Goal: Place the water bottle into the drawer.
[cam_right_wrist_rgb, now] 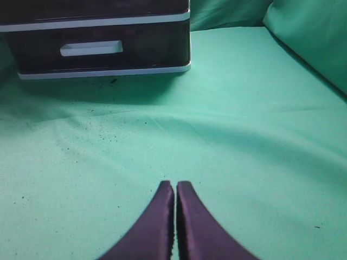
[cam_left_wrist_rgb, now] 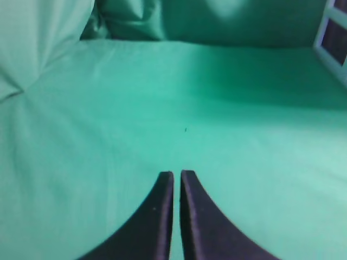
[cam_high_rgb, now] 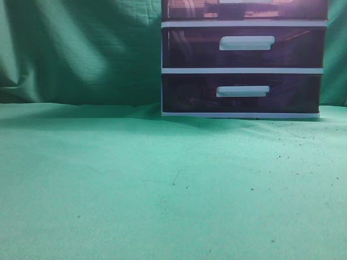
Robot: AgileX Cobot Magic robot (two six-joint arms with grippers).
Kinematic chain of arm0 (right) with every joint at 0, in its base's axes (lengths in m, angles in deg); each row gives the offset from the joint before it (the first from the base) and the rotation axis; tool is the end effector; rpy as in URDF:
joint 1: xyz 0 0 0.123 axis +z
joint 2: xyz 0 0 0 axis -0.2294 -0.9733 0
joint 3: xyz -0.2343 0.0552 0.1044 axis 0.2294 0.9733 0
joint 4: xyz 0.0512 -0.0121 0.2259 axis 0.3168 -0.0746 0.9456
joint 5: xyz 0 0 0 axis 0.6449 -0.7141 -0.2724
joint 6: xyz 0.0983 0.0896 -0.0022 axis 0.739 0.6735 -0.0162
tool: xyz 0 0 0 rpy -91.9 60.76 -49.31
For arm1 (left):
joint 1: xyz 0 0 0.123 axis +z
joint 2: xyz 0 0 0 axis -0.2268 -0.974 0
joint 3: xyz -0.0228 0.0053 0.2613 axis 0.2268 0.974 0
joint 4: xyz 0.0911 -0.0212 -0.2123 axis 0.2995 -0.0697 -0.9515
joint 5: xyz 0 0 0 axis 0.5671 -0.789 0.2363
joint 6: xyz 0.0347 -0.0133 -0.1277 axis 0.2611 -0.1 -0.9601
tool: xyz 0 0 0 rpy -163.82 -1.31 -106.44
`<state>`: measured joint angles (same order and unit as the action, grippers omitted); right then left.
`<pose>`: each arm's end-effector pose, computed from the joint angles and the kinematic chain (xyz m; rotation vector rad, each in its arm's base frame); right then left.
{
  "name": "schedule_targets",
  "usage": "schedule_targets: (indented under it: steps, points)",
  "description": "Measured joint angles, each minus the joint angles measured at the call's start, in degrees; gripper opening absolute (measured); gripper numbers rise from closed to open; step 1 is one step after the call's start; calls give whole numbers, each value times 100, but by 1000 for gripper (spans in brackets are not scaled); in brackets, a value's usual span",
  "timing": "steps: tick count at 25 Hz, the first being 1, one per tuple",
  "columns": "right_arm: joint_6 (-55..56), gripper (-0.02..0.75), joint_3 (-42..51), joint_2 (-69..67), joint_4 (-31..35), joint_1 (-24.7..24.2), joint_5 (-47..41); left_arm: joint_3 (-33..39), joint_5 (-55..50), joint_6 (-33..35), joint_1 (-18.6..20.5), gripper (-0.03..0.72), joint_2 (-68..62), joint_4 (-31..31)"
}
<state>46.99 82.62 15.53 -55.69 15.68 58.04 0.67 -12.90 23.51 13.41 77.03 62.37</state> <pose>0.0948 0.0050 0.1567 0.0046 1.8914 0.0718 0.0987 0.0081 0.1740 -0.0732 1.7635 0.0320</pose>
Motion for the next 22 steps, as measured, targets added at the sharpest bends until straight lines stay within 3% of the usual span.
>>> schedule_targets:
  steps: [5, 12, 22]
  points:
    - [0, 0, 0, 0, 0, 0, 0, 0, -426, 301, 0, 0, 0, -236]
    - [0, 0, 0, 0, 0, 0, 0, 0, -438, 1605, 0, 0, 0, -1118]
    - [0, 0, 0, 0, 0, 0, 0, 0, -438, 1714, 0, 0, 0, -1230]
